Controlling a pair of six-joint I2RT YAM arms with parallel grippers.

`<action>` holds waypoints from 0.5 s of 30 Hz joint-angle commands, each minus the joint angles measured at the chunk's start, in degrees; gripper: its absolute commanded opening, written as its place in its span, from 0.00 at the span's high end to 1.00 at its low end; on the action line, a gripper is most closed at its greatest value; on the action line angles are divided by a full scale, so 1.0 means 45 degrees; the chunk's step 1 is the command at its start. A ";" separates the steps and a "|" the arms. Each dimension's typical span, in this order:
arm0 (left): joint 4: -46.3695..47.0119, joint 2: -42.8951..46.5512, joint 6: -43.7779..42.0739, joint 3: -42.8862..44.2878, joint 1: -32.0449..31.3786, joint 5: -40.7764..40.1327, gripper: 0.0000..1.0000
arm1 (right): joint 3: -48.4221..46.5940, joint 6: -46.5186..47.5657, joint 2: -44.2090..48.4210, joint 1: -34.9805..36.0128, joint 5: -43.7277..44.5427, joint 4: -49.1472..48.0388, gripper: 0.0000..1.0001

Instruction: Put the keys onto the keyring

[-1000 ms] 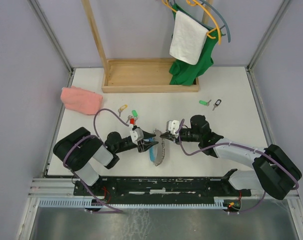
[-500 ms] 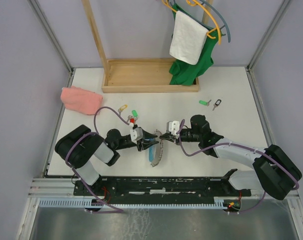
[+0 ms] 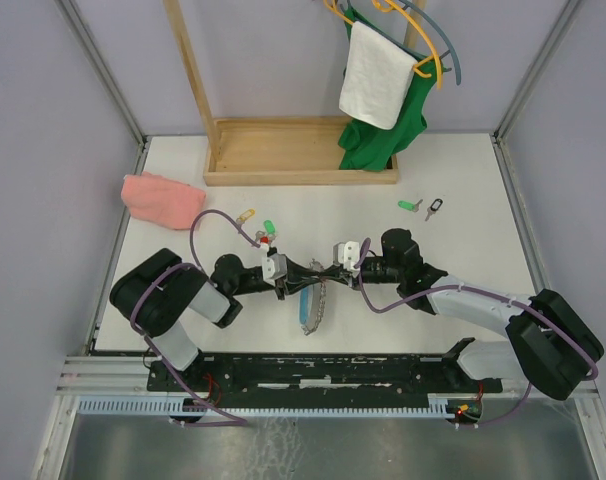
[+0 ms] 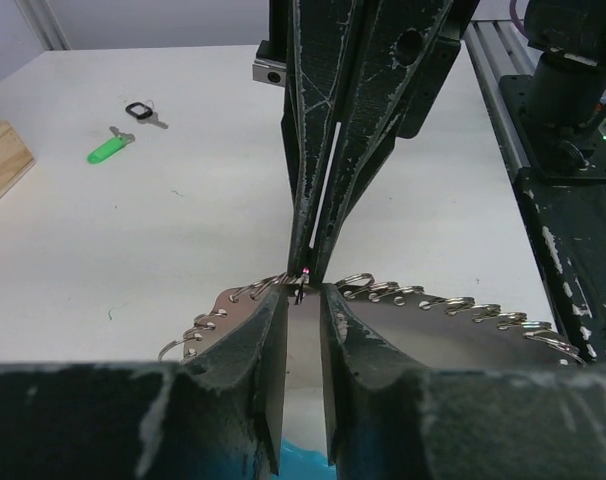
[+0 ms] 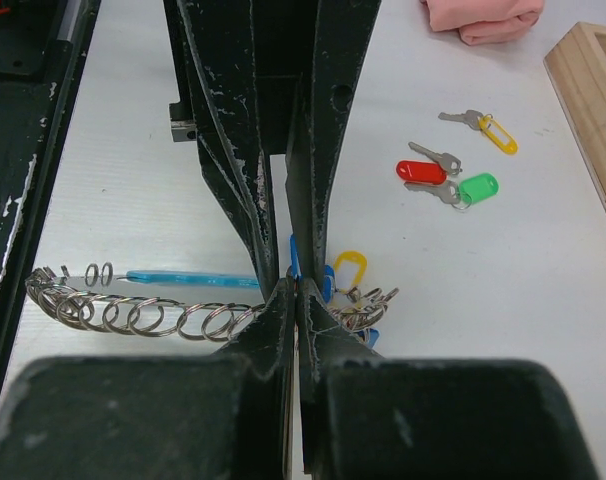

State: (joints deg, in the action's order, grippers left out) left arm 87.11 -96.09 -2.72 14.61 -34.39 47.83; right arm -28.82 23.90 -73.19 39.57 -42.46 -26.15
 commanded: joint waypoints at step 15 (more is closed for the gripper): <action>-0.6960 0.4712 -0.2775 0.0868 0.0142 -0.0886 0.97 | -0.1300 0.0430 0.1339 -0.0052 0.0751 0.2576 0.70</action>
State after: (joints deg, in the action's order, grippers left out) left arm 77.38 -85.62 -4.73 13.52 -33.47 47.86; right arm -30.79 24.08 -70.89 39.57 -41.23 -20.80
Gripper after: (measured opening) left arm 0.035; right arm 0.239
